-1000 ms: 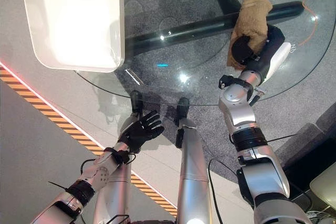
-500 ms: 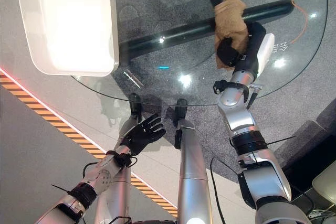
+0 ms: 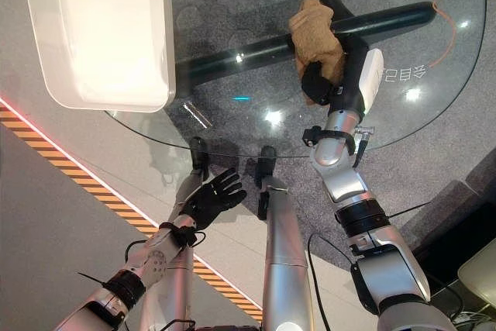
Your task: Wipe the table with a cloth and put it in the basket.
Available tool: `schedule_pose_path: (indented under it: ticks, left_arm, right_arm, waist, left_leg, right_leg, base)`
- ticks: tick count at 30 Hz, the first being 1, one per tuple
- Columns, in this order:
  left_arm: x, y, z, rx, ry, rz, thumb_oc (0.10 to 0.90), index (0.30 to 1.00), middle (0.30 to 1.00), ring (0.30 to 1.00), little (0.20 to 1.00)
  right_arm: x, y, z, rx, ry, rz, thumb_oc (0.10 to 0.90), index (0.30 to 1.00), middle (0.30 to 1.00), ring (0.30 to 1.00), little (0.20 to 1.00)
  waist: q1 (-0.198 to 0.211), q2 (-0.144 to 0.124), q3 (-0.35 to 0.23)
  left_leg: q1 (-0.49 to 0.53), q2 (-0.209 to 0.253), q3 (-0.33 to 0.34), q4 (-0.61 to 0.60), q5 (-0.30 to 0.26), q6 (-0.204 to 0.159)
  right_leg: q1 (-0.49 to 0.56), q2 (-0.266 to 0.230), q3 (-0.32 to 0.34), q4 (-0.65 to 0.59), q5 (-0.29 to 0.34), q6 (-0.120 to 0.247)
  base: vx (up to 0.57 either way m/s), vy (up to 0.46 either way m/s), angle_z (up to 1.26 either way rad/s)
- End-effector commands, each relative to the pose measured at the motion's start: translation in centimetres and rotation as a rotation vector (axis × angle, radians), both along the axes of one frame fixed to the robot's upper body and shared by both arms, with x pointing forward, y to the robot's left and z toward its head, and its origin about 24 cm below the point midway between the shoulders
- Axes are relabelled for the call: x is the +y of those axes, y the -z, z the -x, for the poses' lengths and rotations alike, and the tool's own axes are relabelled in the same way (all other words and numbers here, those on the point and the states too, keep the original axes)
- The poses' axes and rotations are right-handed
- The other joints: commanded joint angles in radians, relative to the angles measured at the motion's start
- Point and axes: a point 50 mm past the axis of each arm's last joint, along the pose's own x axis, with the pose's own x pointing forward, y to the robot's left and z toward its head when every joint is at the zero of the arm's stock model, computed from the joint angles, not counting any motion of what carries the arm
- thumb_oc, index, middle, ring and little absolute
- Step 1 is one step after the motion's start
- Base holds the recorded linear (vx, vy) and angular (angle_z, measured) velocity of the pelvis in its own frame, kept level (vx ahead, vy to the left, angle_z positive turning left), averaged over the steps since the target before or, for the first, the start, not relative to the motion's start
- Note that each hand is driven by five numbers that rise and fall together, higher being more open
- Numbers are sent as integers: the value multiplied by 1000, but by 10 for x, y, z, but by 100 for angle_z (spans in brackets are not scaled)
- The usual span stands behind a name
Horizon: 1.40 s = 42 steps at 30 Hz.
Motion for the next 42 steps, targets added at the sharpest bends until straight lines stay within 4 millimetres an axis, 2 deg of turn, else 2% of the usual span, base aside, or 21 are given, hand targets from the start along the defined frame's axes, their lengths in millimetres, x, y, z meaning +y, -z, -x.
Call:
schedule_pose_path:
  ticks: [1, 13, 22, 34, 42]
  left_arm:
    - [-23, 8, 26, 27, 122, 16, 800, 900, 900, 900, 900]
    - [-27, 6, 26, 24, 124, 24, 800, 900, 900, 900, 900]
    - [-28, 4, 24, 17, 131, 20, 800, 900, 900, 900, 900]
    - [-27, 2, 21, 17, 125, 12, 800, 900, 900, 900, 900]
    - [-25, 3, 21, 21, 117, 9, 800, 900, 900, 900, 900]
  right_arm:
    - [104, 55, 17, 227, -502, 104, 100, 300, 300, 300, 200]
    - [126, 52, 27, 223, -625, 135, 100, 300, 300, 300, 200]
    - [138, 66, 34, 301, -681, 226, 100, 300, 300, 300, 200]
    - [131, 74, 35, 293, -641, 183, 100, 300, 300, 300, 200]
    - [116, 65, 30, 217, -540, 89, 100, 300, 300, 300, 200]
  waist:
    - [46, 1, -7]
    - [46, -1, -7]
    - [49, -6, -7]
    - [45, -11, -7]
    - [41, -13, -7]
  left_leg:
    - [-49, -114, 64, 228, -157, 103]
    - [-57, -117, 61, 224, -152, 104]
    - [-54, -118, 62, 221, -149, 105]
    - [-47, -117, 64, 212, -145, 103]
    - [-40, -115, 65, 212, -147, 104]
  right_leg:
    - [-18, 19, 45, -202, 185, 71]
    - [-27, 18, 47, -205, 185, 72]
    - [-22, 15, 40, -207, 185, 72]
    - [-15, 17, 39, -220, 189, 76]
    - [-11, 19, 43, -218, 192, 75]
  base:
    - [0, 0, 0]
    - [0, 0, 0]
    - [-5, 2, 3]
    - [-9, -5, 11]
    - [0, 0, 0]
